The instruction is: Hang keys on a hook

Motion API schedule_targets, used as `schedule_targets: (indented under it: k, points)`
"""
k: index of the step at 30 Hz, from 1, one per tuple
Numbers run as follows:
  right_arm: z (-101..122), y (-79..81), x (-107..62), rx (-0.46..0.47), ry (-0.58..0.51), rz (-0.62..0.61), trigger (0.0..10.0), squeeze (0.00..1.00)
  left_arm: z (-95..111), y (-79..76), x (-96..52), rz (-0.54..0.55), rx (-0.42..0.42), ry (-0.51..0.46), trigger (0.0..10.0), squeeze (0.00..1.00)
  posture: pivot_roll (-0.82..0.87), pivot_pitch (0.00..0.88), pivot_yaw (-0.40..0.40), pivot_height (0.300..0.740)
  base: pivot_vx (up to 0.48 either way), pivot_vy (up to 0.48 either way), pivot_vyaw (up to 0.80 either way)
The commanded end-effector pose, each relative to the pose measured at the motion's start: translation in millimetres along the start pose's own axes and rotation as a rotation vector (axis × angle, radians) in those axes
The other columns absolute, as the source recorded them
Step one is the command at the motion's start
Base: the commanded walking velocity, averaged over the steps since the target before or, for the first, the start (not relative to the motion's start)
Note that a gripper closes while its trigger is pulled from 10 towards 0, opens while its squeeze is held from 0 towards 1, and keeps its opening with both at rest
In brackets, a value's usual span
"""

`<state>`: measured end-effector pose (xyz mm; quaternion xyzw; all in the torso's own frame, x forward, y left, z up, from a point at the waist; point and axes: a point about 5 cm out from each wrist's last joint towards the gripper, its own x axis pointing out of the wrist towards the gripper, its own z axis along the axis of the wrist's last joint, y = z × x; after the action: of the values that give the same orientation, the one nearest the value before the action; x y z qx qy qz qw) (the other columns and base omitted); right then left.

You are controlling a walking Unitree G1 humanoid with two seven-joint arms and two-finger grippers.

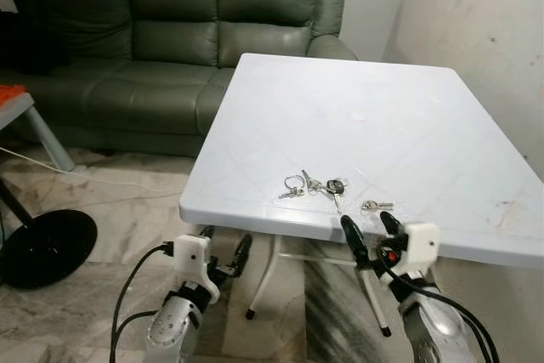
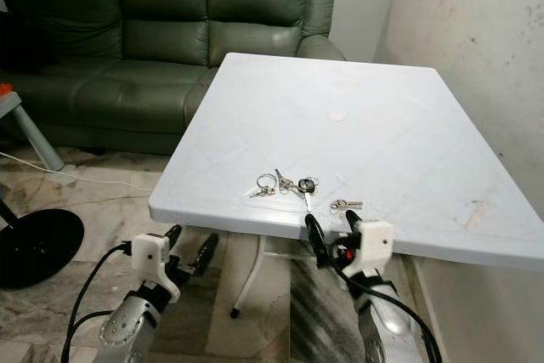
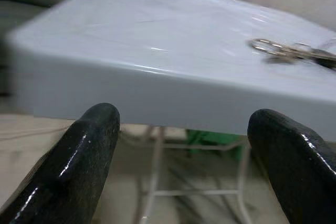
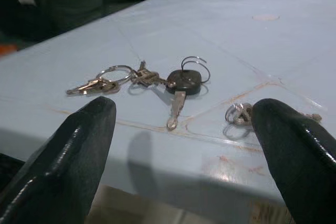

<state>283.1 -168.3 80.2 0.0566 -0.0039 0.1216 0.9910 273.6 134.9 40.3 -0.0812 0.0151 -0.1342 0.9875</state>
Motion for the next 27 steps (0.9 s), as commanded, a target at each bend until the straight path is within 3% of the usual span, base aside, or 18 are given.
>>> schedule_targets:
  k: [1, 12, 20, 27]
  points:
    - [2.8, 3.2, 6.5, -0.023, 0.024, -0.010, 10.0, 0.00, 8.4, 0.1, 3.2, 0.001, 0.006, -0.017, 10.0, 0.00, 0.03, 0.045, -0.060, 0.740, 0.000, 0.000, 0.00]
    - [16.9, 7.6, 34.5, -0.069, 0.085, -0.092, 10.0, 0.00, 35.3, -23.5, 14.7, -0.042, 0.013, -0.038, 10.0, 0.00, 0.05, 0.101, -0.073, 0.740, 0.000, 0.000, 0.00]
    - [14.2, 3.6, 37.3, -0.090, 0.148, -0.159, 10.0, 0.00, 30.5, -43.3, 8.5, -0.098, 0.015, -0.007, 10.0, 0.00, 0.04, 0.139, -0.073, 0.740, 0.000, 0.000, 0.00]
    - [4.8, -4.3, 33.0, -0.088, 0.216, -0.259, 10.0, 0.00, 31.1, -50.6, 4.0, -0.107, 0.000, 0.026, 10.0, 0.00, 0.04, 0.148, -0.071, 0.740, 0.000, 0.000, 0.00]
